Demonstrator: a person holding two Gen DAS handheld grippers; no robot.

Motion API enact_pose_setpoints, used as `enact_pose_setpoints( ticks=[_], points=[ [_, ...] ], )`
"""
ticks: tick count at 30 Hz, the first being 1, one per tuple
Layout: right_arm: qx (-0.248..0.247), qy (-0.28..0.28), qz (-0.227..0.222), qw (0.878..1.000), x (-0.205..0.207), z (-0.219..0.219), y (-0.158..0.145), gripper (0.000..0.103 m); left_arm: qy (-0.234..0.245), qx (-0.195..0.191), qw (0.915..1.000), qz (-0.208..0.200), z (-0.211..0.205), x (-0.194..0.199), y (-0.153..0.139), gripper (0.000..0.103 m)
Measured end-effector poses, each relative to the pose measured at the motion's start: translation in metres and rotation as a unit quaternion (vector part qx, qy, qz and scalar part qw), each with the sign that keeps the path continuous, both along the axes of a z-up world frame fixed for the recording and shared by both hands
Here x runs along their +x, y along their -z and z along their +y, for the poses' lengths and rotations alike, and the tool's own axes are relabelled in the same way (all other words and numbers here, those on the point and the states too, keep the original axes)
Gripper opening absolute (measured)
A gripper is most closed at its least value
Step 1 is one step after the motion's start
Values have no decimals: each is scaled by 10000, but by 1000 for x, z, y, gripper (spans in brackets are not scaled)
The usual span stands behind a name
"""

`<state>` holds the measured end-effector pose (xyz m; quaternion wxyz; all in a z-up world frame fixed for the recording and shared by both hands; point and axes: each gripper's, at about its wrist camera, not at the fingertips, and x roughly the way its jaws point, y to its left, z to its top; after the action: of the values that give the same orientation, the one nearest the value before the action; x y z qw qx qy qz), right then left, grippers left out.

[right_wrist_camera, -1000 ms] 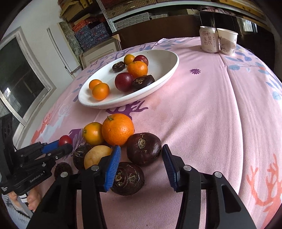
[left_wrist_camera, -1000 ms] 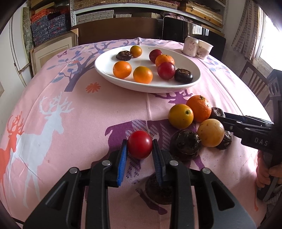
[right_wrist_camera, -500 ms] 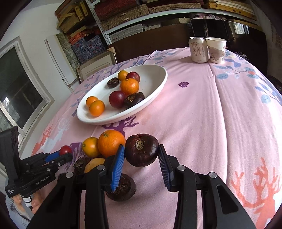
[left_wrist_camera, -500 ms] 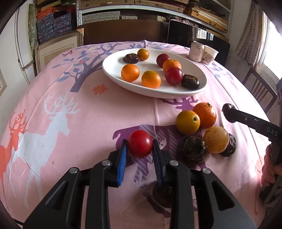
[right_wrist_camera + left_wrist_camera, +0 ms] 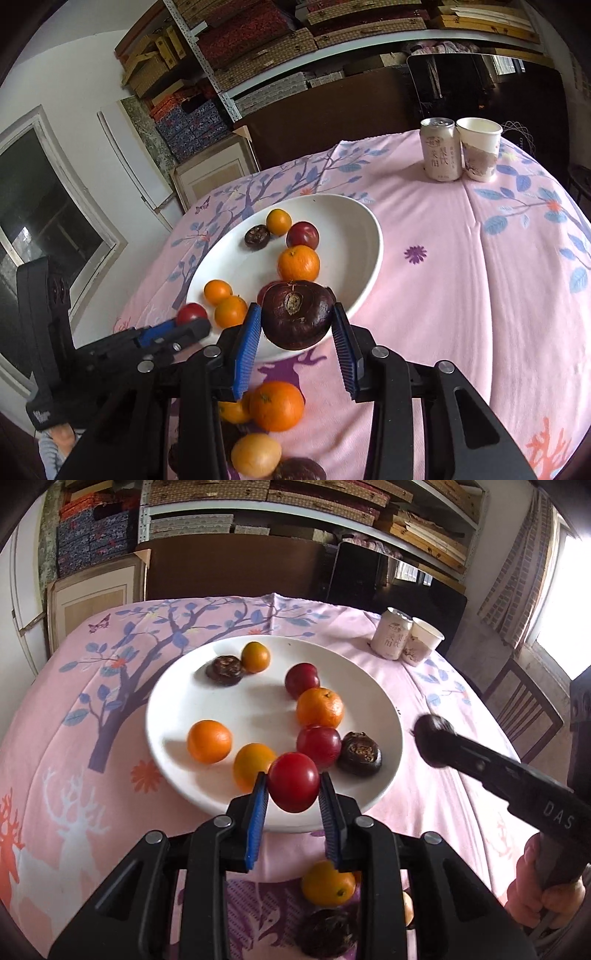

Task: Organize fruits
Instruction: 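Place the red tomato and dark brown fruit on the plate, opening both grippers, then grasp a dark brown fruit with the left gripper while the right grasps another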

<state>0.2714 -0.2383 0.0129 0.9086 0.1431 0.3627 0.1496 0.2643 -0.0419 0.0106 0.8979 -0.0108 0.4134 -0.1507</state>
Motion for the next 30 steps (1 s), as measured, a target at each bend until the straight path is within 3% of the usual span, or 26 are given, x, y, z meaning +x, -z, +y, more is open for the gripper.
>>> enact_pose_setpoints(
  ticks=[3,8,9,10,11,12,21,25,30],
  points=[
    [-81,37,-5,10000,23,5,4,39,218,310,9993,-53,-20,3,12,27],
    [-303,75,189,9993,51,11,28,40,319,371,9988,35,-26,14,30,28],
    [-337,59,213,9992,53,11,32,41,330,377,9987,2,-26,15,32,32],
    [-351,111,153,9992,52,10,33,43,299,380,9988,-22,-25,17,33,35],
    [-372,161,86,9991,51,9,31,54,278,282,9992,11,-23,18,33,40],
    [-360,178,4,9992,49,7,29,58,265,202,9994,7,-20,18,32,42],
    [-179,167,-416,9988,8,-2,4,59,-121,108,9997,-193,14,-2,14,43],
    [-174,169,-446,9987,-21,-8,10,59,-454,-56,9987,-201,39,-25,12,50],
    [-254,176,-367,9988,-62,-14,25,59,-738,73,9972,-119,61,-73,20,53]
  ],
)
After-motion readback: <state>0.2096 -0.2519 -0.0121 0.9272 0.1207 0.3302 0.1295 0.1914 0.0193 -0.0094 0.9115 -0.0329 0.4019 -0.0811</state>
